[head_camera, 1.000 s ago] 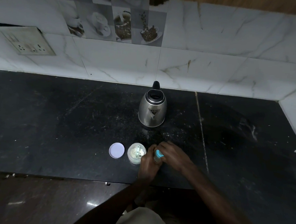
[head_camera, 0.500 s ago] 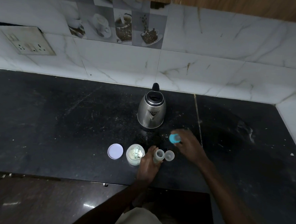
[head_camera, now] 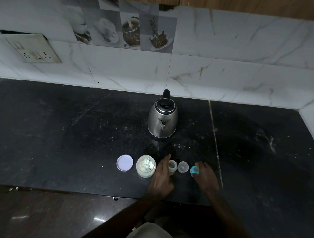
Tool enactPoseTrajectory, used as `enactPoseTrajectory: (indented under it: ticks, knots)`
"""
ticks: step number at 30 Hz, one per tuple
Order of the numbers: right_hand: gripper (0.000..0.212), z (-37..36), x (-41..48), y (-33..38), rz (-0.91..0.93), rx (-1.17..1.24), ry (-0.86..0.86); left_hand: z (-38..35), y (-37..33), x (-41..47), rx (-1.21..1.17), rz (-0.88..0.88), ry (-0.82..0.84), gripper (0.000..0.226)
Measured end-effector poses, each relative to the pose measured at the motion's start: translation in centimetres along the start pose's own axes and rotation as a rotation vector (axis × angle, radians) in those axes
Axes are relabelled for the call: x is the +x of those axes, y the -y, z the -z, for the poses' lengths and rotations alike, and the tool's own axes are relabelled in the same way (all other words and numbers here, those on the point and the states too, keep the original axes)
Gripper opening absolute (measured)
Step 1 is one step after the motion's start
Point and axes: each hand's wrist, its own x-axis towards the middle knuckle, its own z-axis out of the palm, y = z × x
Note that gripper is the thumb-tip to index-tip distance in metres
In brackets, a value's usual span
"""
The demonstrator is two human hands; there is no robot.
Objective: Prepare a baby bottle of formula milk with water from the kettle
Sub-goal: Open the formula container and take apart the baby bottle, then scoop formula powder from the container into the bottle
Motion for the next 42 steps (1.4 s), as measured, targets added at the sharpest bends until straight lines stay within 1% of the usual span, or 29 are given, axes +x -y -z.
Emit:
enactPoseTrajectory:
  ticks: [2,7,11,14,16,17,18,19,20,21,22,23,25,26,27,28,30,31,33,34,35,36,38,39,42]
  knots:
    - [0.056,-0.3,0.1,0.2,0.014,-0.018,-0.002,0.2,-0.1,-0.1,-0.002,-0.019,0.004,0.092]
    - [0.059,-0.6,0.2,0.8,0.055,-0.080,-0.017,1.2,-1.8,0.2,-0.103,-0.012,-0.032,0.099]
    - [0.060,-0.5,-0.1,0.9,0.049,-0.082,-0.018,2.2,-2.5,0.6,-0.133,0.005,-0.067,0.099]
    - [0.069,-0.3,-0.2,1.0,0.030,-0.064,0.011,3.0,-2.6,0.6,-0.131,0.010,-0.102,0.094]
    - [0.077,0.2,-0.5,1.5,0.002,-0.021,-0.008,3.8,-2.5,0.2,-0.121,-0.014,-0.133,0.089]
    - [0.078,0.5,-0.7,2.0,-0.017,0.022,-0.066,4.2,-2.3,0.1,-0.100,-0.035,-0.165,0.086]
    - [0.077,1.0,-1.0,2.8,-0.035,0.079,-0.159,4.8,-1.9,0.0,-0.065,-0.055,-0.202,0.086]
    - [0.072,1.6,-1.3,4.0,-0.039,0.151,-0.270,5.3,-1.2,0.0,-0.017,-0.064,-0.236,0.091]
    - [0.064,2.2,-1.5,5.5,-0.011,0.223,-0.376,5.9,-0.4,-0.1,0.034,-0.052,-0.258,0.098]
    - [0.056,2.8,-1.9,7.4,0.052,0.289,-0.445,6.5,0.5,-0.2,0.082,-0.012,-0.260,0.104]
    - [0.048,3.2,-2.2,9.3,0.156,0.323,-0.462,7.0,1.5,-0.5,0.120,0.047,-0.242,0.108]
    - [0.042,3.3,-2.3,11.1,0.297,0.306,-0.422,7.5,2.6,-0.7,0.152,0.102,-0.209,0.110]
    - [0.037,2.8,-2.4,14.7,0.581,0.131,-0.224,8.0,5.2,-0.9,0.191,0.131,-0.149,0.111]
    - [0.034,2.4,-2.2,16.5,0.667,0.027,-0.100,8.1,6.4,-1.0,0.200,0.125,-0.121,0.115]
    - [0.032,2.1,-2.2,18.1,0.713,-0.069,0.021,8.2,7.2,-1.0,0.197,0.129,-0.092,0.120]
    - [0.029,1.6,-2.1,19.5,0.729,-0.174,0.126,8.2,7.7,-0.8,0.187,0.142,-0.062,0.121]
    - [0.022,0.8,-1.9,20.8,0.746,-0.369,0.235,8.3,8.2,-0.7,0.153,0.144,-0.031,0.114]
    - [0.023,0.5,-1.8,21.0,0.741,-0.403,0.276,8.3,8.4,-0.6,0.135,0.138,-0.030,0.109]
    - [0.034,-0.5,-1.5,20.5,0.762,-0.290,0.336,8.2,8.7,-0.4,0.087,0.116,-0.040,0.097]
    - [0.036,-0.7,-1.4,20.8,0.771,-0.337,0.360,8.3,8.7,-0.3,0.065,0.109,-0.053,0.092]
    - [0.035,-0.8,-1.5,21.5,0.770,-0.445,0.383,8.4,8.9,-0.3,0.053,0.105,-0.068,0.087]
    - [0.034,-0.9,-1.7,22.0,0.701,-0.502,0.386,8.6,8.8,-0.2,0.057,0.087,-0.075,0.082]
    - [0.035,-1.0,-2.0,22.9,0.619,-0.516,0.342,8.5,8.9,-0.1,0.110,0.019,-0.077,0.076]
    - [0.035,-1.0,-2.2,22.9,0.610,-0.514,0.320,8.4,9.0,-0.2,0.137,-0.012,-0.074,0.075]
    - [0.038,-1.6,-2.7,22.0,0.574,-0.569,0.322,8.1,9.1,-0.3,0.226,-0.083,-0.063,0.073]
